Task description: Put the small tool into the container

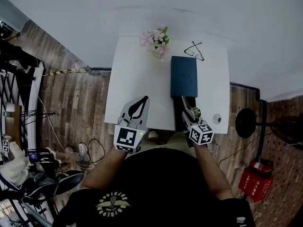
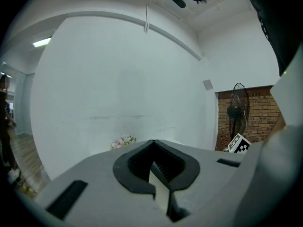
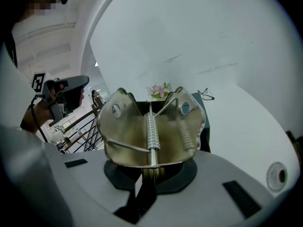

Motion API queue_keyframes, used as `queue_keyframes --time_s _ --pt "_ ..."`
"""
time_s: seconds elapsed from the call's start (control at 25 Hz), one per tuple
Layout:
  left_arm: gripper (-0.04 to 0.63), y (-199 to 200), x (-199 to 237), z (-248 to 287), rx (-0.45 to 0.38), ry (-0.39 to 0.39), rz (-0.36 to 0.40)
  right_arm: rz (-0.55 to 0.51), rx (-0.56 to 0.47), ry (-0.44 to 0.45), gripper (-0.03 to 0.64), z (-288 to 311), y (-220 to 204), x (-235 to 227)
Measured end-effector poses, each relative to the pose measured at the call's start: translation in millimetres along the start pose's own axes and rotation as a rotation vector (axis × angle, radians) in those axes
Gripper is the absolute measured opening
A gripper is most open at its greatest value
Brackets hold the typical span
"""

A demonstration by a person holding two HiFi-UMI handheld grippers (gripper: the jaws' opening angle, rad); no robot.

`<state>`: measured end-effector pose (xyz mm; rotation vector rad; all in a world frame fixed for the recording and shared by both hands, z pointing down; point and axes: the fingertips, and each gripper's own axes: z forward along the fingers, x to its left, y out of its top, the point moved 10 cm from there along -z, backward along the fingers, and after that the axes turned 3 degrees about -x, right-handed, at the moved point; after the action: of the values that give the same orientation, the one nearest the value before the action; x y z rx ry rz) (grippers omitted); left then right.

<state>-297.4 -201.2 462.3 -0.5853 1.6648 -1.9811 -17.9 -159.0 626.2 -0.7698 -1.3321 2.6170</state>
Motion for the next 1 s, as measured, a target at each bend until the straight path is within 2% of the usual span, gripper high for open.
queue_keyframes --time_s 0.2,0.56,1.0 --pt "0.006 0.9 1.3 -1.4 0.001 0.016 0.004 0.012 0.056 -0.009 0.041 13.2 -12.7 -10.9" --pt "0.006 4.6 -2.9 -3.8 0.012 0.048 0.000 -0.016 0.230 -0.005 0.041 34.0 -30.2 -22.3" --pt "0.006 8.5 -18.8 -9.0 0.050 0.162 0.000 -0.003 0.417 -0.004 0.041 61.2 -36.9 -41.8"
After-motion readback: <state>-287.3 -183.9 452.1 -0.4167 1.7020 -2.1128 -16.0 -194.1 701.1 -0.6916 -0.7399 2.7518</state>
